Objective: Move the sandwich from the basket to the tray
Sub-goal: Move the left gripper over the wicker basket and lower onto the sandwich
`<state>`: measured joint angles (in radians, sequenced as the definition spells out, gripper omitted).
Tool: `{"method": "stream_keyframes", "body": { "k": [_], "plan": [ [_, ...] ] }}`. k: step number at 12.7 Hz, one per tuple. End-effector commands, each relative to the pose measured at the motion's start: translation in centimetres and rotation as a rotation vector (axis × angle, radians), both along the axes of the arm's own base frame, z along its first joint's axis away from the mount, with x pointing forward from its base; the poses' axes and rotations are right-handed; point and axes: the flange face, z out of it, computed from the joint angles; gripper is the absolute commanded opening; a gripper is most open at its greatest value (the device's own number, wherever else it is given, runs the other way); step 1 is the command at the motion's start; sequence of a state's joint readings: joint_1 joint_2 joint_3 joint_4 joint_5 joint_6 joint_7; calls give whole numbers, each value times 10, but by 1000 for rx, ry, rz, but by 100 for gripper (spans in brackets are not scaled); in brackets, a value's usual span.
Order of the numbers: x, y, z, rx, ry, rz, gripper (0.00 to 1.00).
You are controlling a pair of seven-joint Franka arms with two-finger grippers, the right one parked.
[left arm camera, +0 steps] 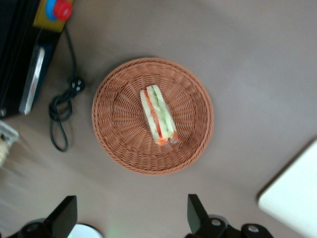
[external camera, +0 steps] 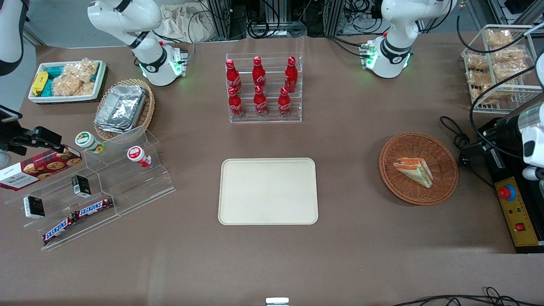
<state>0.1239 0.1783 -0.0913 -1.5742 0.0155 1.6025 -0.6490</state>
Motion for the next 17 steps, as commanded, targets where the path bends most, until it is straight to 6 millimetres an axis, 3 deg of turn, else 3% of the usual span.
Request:
{"method": "stream_keyframes", "body": {
  "k": [1, 4, 6, 12, 17],
  "plan": [
    [3, -3, -39, 36, -38, 258, 100],
    [-3, -6, -108, 41, -95, 430, 100],
    [-10, -13, -137, 42, -122, 478, 100],
    [-39, -18, -207, 21, -197, 513, 100],
    [-59, -19, -244, 36, -134, 508, 100]
  ]
}}
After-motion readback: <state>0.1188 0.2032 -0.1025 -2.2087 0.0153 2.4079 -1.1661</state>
